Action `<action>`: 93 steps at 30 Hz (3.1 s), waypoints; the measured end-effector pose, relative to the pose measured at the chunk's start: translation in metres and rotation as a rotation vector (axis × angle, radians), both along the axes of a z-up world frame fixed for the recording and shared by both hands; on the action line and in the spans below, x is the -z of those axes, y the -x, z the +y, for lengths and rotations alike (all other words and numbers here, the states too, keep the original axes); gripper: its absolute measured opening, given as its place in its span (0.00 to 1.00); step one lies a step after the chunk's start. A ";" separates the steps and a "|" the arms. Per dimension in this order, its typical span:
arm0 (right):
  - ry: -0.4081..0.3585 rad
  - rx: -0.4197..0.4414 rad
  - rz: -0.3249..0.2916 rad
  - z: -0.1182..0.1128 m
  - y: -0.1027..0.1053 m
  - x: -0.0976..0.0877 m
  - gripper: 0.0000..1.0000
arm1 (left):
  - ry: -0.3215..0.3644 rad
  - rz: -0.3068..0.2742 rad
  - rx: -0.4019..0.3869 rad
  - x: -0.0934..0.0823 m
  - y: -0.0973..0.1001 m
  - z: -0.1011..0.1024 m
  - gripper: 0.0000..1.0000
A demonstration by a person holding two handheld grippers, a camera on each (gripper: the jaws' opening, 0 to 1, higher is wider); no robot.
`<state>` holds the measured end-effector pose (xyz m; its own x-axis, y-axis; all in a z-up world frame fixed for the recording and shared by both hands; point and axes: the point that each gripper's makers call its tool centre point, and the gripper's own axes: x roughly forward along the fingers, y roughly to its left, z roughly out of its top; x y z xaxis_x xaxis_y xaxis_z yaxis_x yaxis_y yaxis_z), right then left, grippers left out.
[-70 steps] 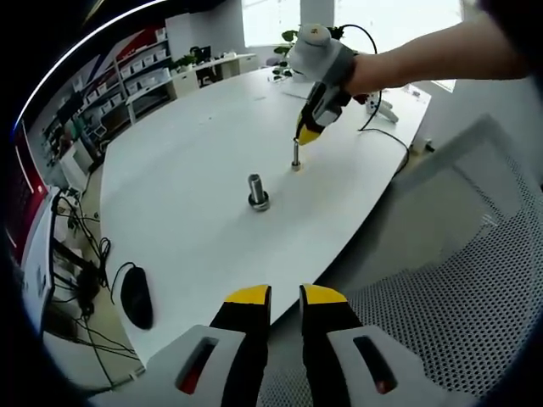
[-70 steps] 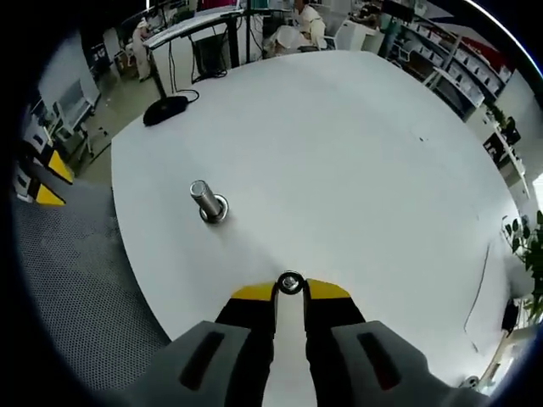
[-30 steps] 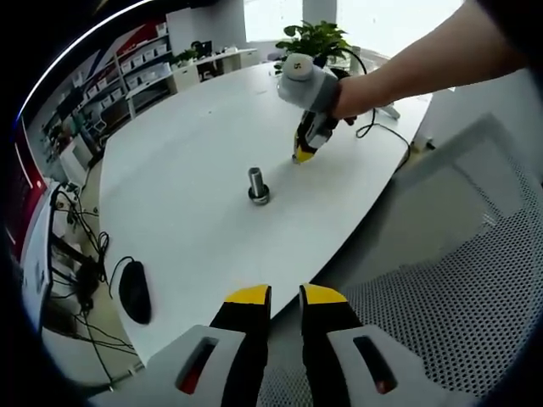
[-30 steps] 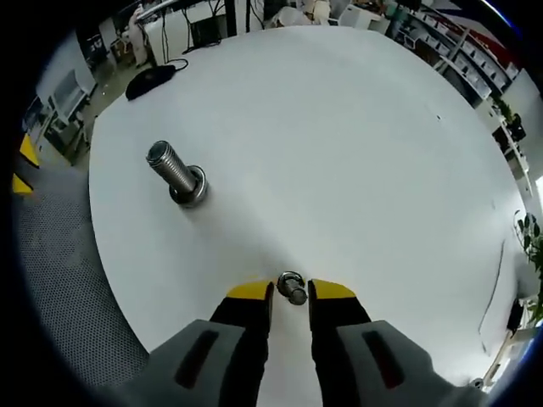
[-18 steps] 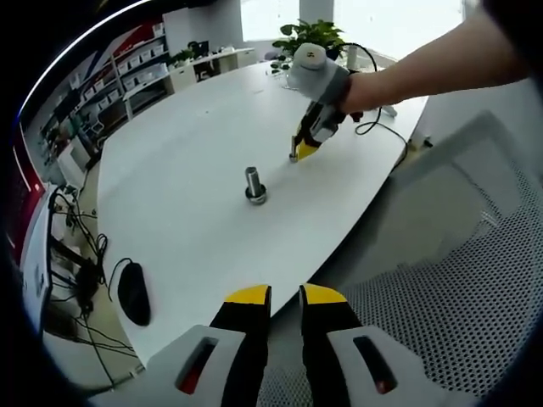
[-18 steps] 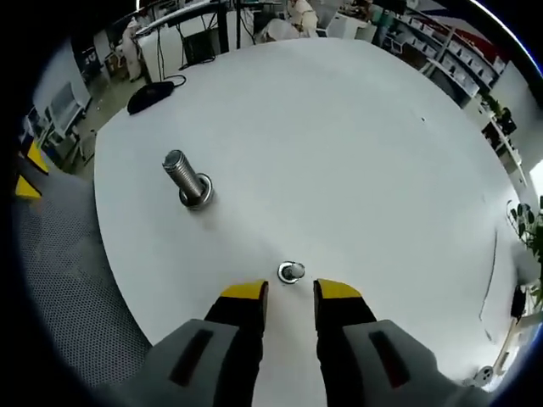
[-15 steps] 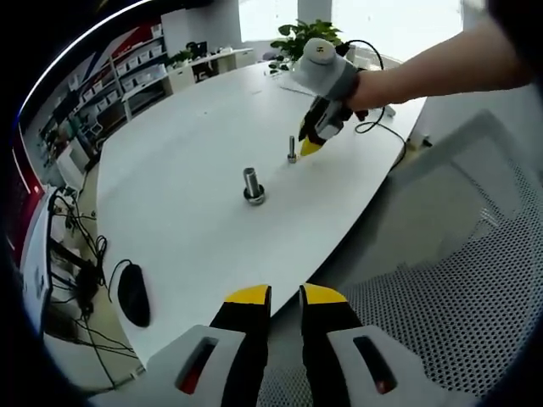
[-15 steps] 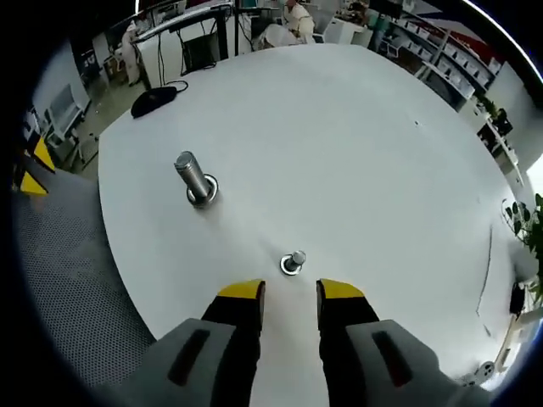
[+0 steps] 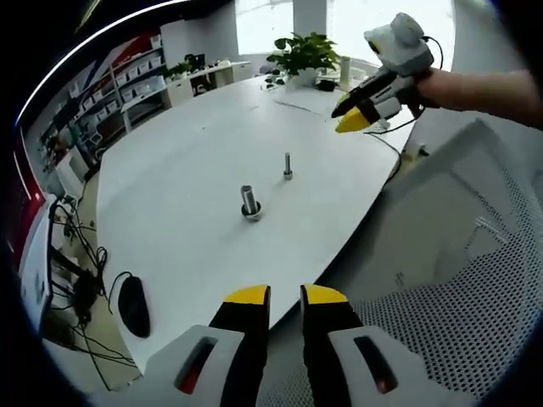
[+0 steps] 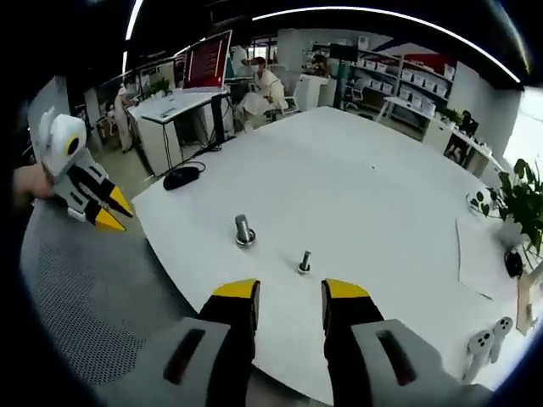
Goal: Place the washer onto the threaded stud by aligning its center hole with the stud, sliding it down to the base, and recovering from edge contact or off-axis alignment until the washer reaches the visible bottom stop.
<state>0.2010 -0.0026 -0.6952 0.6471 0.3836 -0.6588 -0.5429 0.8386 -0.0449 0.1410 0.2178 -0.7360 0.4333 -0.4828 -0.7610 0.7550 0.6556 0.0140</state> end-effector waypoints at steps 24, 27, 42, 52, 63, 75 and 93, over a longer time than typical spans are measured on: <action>-0.128 0.221 -0.110 -0.045 0.038 -0.009 0.34 | 0.033 -0.013 0.026 -0.006 0.003 -0.011 0.13; -0.171 0.226 -0.191 -0.044 0.033 -0.024 0.34 | 0.045 -0.034 0.019 -0.010 0.000 -0.010 0.12; -0.194 0.165 -0.117 -0.033 0.042 -0.014 0.34 | 0.070 -0.041 -0.042 -0.015 -0.007 -0.010 0.17; -0.254 0.163 -0.143 -0.028 0.040 -0.023 0.37 | 0.166 -0.068 -0.111 -0.032 -0.018 -0.008 0.14; -0.255 0.132 -0.115 -0.020 0.042 -0.017 0.36 | 0.109 -0.030 -0.106 -0.020 -0.013 -0.005 0.13; -0.240 0.118 -0.107 -0.019 0.045 -0.014 0.35 | 0.097 -0.030 -0.121 -0.019 -0.013 -0.001 0.12; -0.214 0.053 -0.038 -0.009 0.052 -0.002 0.33 | 0.104 -0.071 -0.117 -0.024 -0.017 0.000 0.12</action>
<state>0.1488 -0.0116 -0.6927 0.6932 0.4767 -0.5405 -0.4989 0.8587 0.1175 0.1584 0.2174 -0.7123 0.5418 -0.5003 -0.6754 0.6730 0.7396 -0.0079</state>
